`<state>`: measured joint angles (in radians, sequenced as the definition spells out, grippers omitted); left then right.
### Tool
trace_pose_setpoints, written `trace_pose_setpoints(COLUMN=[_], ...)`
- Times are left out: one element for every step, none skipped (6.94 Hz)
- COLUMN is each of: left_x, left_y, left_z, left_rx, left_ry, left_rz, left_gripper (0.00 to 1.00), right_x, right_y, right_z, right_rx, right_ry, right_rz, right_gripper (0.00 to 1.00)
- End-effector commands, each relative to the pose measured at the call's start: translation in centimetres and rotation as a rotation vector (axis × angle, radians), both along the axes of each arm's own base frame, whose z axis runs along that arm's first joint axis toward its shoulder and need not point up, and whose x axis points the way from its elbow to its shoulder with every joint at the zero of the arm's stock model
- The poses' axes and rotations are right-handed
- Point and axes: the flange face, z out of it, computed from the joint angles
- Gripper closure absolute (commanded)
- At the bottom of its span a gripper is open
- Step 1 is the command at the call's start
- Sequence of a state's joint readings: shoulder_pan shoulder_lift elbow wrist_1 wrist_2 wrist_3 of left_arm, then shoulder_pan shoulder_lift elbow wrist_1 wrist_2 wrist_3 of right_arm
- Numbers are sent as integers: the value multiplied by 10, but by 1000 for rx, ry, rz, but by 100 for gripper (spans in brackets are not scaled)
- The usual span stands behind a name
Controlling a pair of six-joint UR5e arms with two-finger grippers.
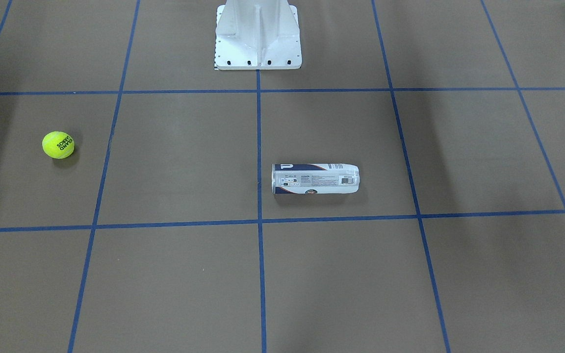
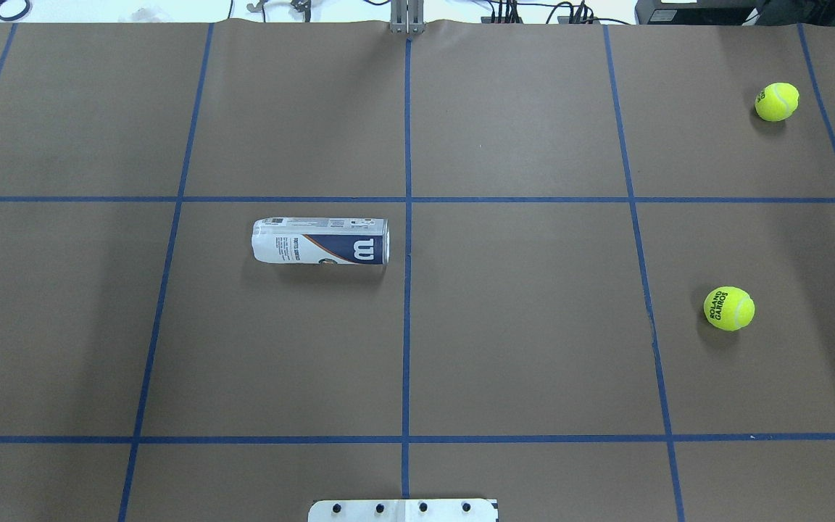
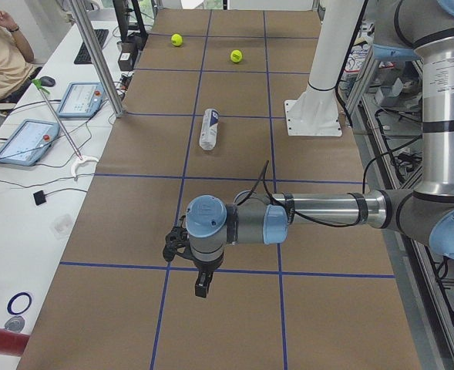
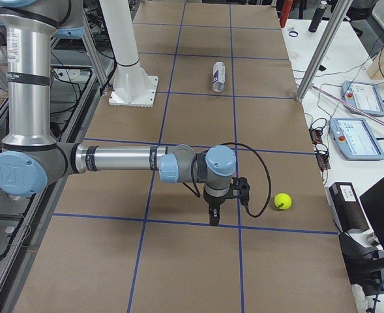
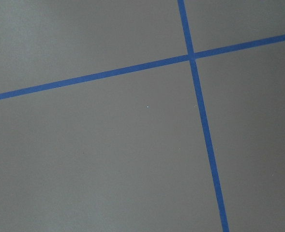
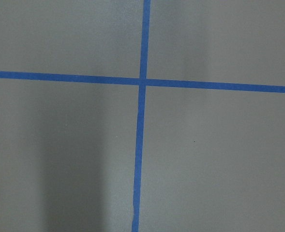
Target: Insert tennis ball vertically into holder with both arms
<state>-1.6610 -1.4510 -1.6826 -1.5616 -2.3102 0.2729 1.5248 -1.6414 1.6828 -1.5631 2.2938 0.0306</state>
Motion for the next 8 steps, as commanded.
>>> trace_pose_setpoints(left_x=[1,0,0,-1,0,11,12,12], left_y=[-1,-2,-6,-8,-9,-27,-31,-35], left_z=[-2,-5,-9,-9,-11,-22,-24,-27], left_rx=[5,14,68,91,97,116,116,126], left_ry=[0,-1,-6,-10,-10,-10,-10,-11], left_rz=[1,0,2,1,2,23,25,25], left_gripper=[0,0,0,0,0,0,0,0], right_x=[0,0,0,0,0,0,0,0], right_y=[0,0,0,0,-1,-1,-1,-1], right_z=[1,1,0,0,-2,-2,-1,-1], right_rx=[-4,-4,-1,-1,1,1,-1,-1], right_ry=[-1,-1,-1,-1,-1,-1,-3,-3], right_rz=[2,2,1,1,2,2,2,2], right_gripper=[0,0,0,0,0,0,0,0])
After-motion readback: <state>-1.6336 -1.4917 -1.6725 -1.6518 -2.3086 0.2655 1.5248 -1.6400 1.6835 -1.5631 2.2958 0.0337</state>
